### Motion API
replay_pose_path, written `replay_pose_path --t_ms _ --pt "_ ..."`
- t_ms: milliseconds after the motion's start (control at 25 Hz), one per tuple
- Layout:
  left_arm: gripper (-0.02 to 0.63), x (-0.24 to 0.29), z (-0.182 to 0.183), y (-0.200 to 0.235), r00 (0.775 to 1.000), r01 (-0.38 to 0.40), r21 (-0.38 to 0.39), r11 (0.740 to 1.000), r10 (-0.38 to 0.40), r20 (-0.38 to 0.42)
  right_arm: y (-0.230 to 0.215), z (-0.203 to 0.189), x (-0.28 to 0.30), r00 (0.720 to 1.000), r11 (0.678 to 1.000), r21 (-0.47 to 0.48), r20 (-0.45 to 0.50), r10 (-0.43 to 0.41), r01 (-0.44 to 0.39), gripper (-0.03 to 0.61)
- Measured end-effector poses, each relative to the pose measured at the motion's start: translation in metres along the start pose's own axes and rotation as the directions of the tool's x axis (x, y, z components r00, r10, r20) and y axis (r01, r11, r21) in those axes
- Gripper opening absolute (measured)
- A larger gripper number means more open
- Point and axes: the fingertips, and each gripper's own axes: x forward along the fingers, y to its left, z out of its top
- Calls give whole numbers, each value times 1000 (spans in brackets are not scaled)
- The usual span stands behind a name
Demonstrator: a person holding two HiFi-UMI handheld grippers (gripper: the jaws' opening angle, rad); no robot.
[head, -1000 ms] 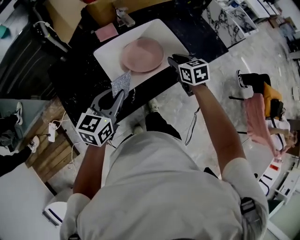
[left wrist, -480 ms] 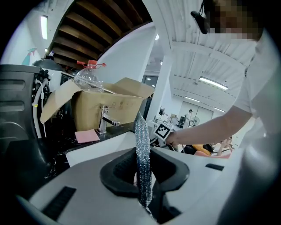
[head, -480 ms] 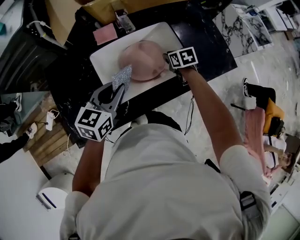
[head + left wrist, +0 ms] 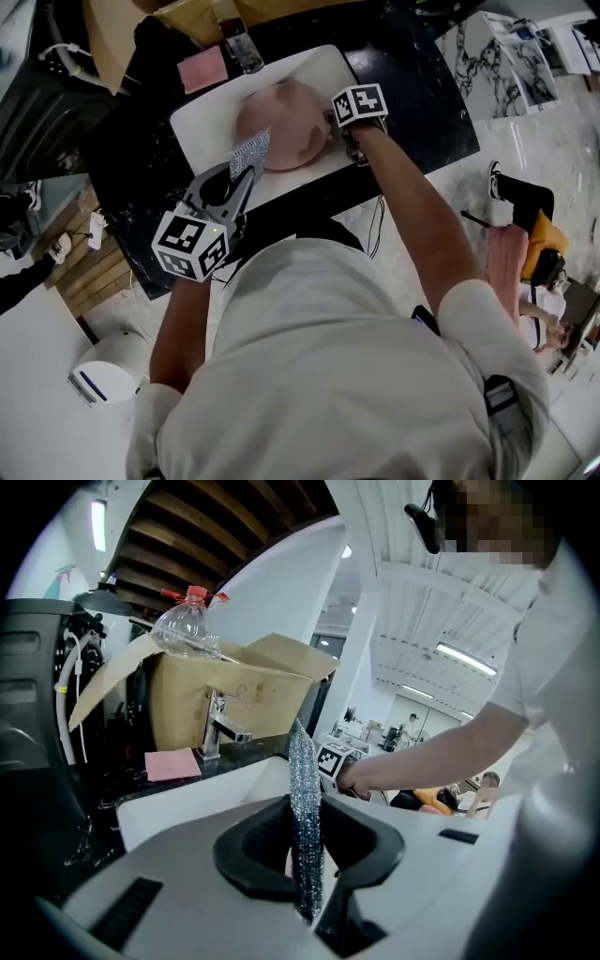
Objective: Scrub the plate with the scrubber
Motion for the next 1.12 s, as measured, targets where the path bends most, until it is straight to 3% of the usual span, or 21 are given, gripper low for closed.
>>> replay_pose_path --t_ms 360,560,760,880,1120 --pt "70 25 3 5 999 -36 -18 999 36 -3 1 -16 27 993 993 88 -83 82 -75 77" --pt "71 33 1 2 998 -58 -23 998 58 -16 0 -17 38 991 974 200 -63 117 -102 74" --pt "71 33 -1 4 996 -85 -31 996 85 -16 -2 -14 39 993 966 236 -37 114 -103 33" --pt "71 30 -2 5 996 -90 -35 995 90 -11 -5 -6 31 996 965 246 2 94 -91 29" --pt "71 18 -1 0 999 -44 -9 999 44 2 -10 9 -11 993 987 161 113 -36 17 26"
